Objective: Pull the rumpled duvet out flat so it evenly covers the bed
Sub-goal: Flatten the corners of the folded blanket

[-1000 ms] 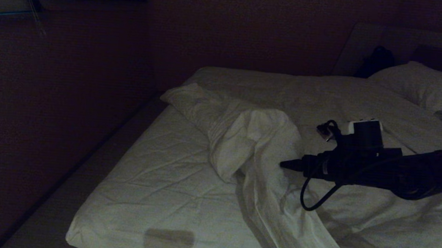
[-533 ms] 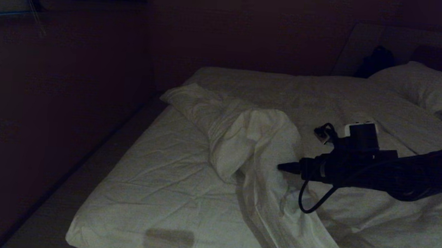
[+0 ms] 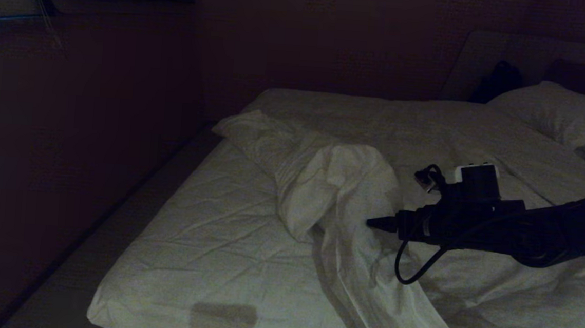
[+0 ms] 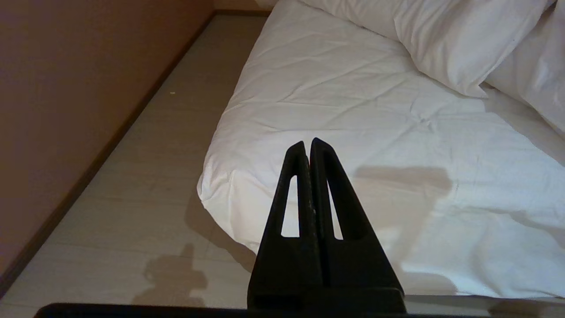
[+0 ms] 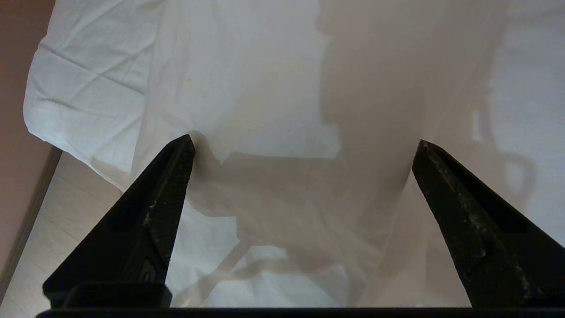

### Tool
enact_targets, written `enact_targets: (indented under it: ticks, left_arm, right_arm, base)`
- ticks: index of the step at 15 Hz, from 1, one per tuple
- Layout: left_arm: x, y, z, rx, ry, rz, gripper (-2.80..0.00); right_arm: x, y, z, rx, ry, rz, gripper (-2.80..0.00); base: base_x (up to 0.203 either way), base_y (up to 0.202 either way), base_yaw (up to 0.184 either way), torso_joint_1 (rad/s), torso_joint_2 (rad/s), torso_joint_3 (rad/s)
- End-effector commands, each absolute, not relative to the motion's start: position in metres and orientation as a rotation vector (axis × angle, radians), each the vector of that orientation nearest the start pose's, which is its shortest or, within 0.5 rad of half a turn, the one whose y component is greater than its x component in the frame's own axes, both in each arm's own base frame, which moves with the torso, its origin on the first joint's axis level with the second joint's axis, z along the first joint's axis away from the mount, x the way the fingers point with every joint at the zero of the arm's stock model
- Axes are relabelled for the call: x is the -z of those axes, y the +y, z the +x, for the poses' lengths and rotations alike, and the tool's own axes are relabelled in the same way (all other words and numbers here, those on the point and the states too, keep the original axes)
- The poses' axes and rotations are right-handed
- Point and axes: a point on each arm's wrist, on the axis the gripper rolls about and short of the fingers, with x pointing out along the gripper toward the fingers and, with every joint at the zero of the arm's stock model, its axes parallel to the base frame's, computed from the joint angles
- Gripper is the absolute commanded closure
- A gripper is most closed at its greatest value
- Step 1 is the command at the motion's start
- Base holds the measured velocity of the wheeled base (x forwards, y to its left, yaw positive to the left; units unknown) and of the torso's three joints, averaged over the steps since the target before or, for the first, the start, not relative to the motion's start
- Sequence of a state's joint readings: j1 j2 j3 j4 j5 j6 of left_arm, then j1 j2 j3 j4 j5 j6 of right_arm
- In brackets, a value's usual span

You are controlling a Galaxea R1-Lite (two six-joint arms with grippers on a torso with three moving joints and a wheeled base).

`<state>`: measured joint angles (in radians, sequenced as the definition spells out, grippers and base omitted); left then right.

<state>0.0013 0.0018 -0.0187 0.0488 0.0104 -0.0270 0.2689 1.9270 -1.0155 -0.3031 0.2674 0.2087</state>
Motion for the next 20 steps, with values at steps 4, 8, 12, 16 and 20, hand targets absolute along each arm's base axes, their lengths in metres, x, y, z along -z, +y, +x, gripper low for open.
enact_targets:
  ticks: [4,8,12,16,20]
  left_arm:
    - [-0.0757,0.0002,-0.0242,-0.013,0.032,-0.027,0.00]
    - [-0.0756,0.0002,-0.0242,-0.013,0.032,-0.027,0.00]
    - [-0.0759,0.0002,-0.0242,-0.013,0.031,-0.027,0.00]
    - [-0.0756,0.0002,-0.0242,-0.013,0.032,-0.027,0.00]
    - [-0.0756,0.0002,-0.0242,-0.013,0.032,-0.027,0.00]
  right_arm:
    - [-0.1311,0.1004,0.3401,-0.457,0.667,0.199,-2.80]
    - [-0.1311,0.1002,0.3402,-0.456,0.667,0.199,0.00]
    - [-0.1311,0.1004,0.3401,-0.457,0.667,0.199,0.00]
    - [-0.1315,0.1004,0.3403,-0.457,0.666,0.199,0.00]
    - [-0.1322,0.1002,0.3397,-0.457,0.664,0.199,0.00]
  base:
    - [0.000,0.000,0.000,0.000,0.00,0.000]
    - [0.000,0.000,0.000,0.000,0.00,0.000]
    - [0.000,0.000,0.000,0.000,0.00,0.000]
    - [0.000,0.000,0.000,0.000,0.00,0.000]
    - [0.000,0.000,0.000,0.000,0.00,0.000]
